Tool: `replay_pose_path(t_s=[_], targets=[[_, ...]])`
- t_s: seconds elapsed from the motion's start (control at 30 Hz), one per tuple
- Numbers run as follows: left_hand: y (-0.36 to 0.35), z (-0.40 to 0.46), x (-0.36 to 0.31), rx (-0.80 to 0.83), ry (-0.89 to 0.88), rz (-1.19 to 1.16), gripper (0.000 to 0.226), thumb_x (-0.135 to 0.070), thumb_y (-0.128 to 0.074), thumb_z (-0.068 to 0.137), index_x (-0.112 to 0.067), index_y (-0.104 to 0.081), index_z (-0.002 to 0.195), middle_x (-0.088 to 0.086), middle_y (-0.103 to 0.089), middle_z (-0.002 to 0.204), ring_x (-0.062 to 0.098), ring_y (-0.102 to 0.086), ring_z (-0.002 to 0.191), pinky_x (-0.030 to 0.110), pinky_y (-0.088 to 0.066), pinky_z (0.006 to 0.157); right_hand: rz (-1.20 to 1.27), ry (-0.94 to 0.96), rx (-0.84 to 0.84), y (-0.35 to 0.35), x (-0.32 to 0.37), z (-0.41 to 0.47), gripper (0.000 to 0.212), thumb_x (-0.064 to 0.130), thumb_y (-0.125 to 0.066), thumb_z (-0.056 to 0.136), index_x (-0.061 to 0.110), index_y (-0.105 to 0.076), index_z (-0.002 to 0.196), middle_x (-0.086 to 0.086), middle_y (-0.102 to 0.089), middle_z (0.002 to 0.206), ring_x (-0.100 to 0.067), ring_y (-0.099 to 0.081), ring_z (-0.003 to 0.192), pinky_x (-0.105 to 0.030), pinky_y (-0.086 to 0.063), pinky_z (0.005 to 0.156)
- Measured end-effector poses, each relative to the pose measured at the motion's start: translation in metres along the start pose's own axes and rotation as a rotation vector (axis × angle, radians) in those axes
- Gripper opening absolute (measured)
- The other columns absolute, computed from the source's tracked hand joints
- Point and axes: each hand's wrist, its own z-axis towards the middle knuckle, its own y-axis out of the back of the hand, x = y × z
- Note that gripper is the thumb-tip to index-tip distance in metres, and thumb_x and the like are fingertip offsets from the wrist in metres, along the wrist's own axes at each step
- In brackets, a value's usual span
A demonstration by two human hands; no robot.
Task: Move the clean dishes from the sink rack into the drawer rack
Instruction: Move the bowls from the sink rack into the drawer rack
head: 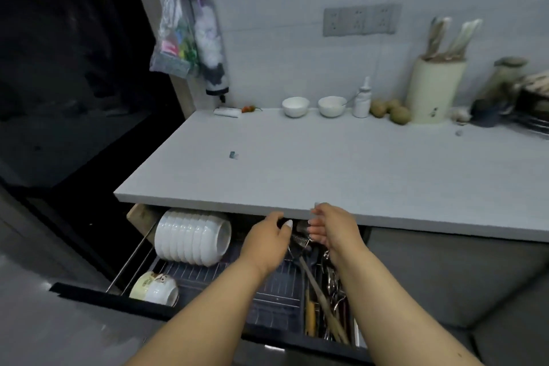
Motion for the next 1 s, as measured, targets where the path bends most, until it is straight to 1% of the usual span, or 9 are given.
replay_pose_path(t_s=[0.07,0.17,0.23,0.3,0.37,0.47,0.73,0.9,1.0], targets=[[-0.019,0.004,-0.026,0.050,-0.058,0.033,0.043,-0.040,-0.041,0.100,-0.017,-0.045,0.137,0.004,-0.072,0.092,0.018,-0.064,0.094,0.036,-0.051,0.088,0.047,0.022,-0.051,0.033,0.009,-0.001,0.018,0.019,-0.051,0.093,0.004,-0.060,0.098,-0.007,-0.057,0.071,-0.017,-0.054,0.058,-0.024,-0.046,0.051],[-0.053,0.012,-0.065,0.110,-0.108,0.030,0.043,-0.043,-0.041,0.099,-0.022,-0.044,0.136,0.004,-0.070,0.103,0.020,-0.064,0.098,0.040,-0.052,0.090,0.097,0.053,-0.134,0.085,0.024,-0.005,0.017,0.018,-0.052,0.092,0.005,-0.061,0.097,-0.008,-0.057,0.072,-0.017,-0.053,0.058,-0.024,-0.046,0.053],[-0.078,0.017,-0.094,0.140,-0.145,-0.003,0.042,-0.043,-0.041,0.098,-0.022,-0.045,0.135,0.004,-0.070,0.099,0.019,-0.065,0.093,0.039,-0.054,0.087,0.115,0.069,-0.198,0.124,0.033,-0.005,0.015,0.018,-0.052,0.092,0.006,-0.061,0.093,-0.008,-0.057,0.071,-0.017,-0.052,0.057,-0.025,-0.045,0.053],[-0.105,0.019,-0.125,0.169,-0.201,-0.020,0.041,-0.041,-0.041,0.099,-0.021,-0.045,0.135,0.003,-0.070,0.093,0.016,-0.064,0.090,0.031,-0.051,0.083,0.133,0.084,-0.253,0.163,0.045,-0.004,0.015,0.018,-0.053,0.092,0.005,-0.060,0.090,-0.009,-0.056,0.071,-0.018,-0.051,0.057,-0.026,-0.044,0.054],[-0.133,0.020,-0.157,0.198,-0.246,-0.027,0.041,-0.040,-0.041,0.100,-0.020,-0.045,0.136,0.002,-0.070,0.093,0.015,-0.063,0.091,0.028,-0.048,0.082,0.146,0.096,-0.311,0.204,0.057,-0.003,0.015,0.018,-0.053,0.092,0.005,-0.060,0.091,-0.009,-0.055,0.072,-0.019,-0.051,0.057,-0.027,-0.045,0.055],[-0.179,0.022,-0.202,0.256,-0.303,0.011,0.043,-0.043,-0.040,0.099,-0.021,-0.046,0.136,0.001,-0.070,0.096,0.017,-0.062,0.097,0.031,-0.049,0.089,0.184,0.120,-0.409,0.269,0.068,0.000,0.015,0.017,-0.053,0.091,0.005,-0.061,0.091,-0.009,-0.056,0.073,-0.020,-0.052,0.059,-0.027,-0.046,0.056],[-0.290,0.024,-0.309,0.437,-0.452,0.053,0.044,-0.044,-0.039,0.099,-0.022,-0.046,0.136,0.003,-0.070,0.102,0.019,-0.063,0.102,0.033,-0.048,0.093,0.333,0.162,-0.670,0.433,0.077,0.001,0.010,0.015,-0.053,0.088,0.006,-0.058,0.087,-0.009,-0.051,0.065,-0.020,-0.047,0.053,-0.026,-0.041,0.050],[-0.353,0.010,-0.367,0.549,-0.533,0.063,0.044,-0.044,-0.038,0.100,-0.021,-0.045,0.136,0.000,-0.071,0.100,0.016,-0.063,0.100,0.030,-0.048,0.091,0.476,0.180,-0.852,0.532,0.079,-0.020,0.012,0.016,-0.051,0.090,0.007,-0.059,0.088,-0.008,-0.051,0.068,-0.018,-0.046,0.056,-0.026,-0.043,0.053],[-0.387,-0.005,-0.401,0.623,-0.585,0.050,0.043,-0.043,-0.038,0.100,-0.019,-0.045,0.135,-0.001,-0.071,0.093,0.012,-0.063,0.092,0.027,-0.047,0.084,0.547,0.199,-0.967,0.590,0.077,-0.036,0.009,0.015,-0.051,0.090,0.008,-0.056,0.087,-0.007,-0.049,0.067,-0.017,-0.045,0.054,-0.025,-0.041,0.050]])
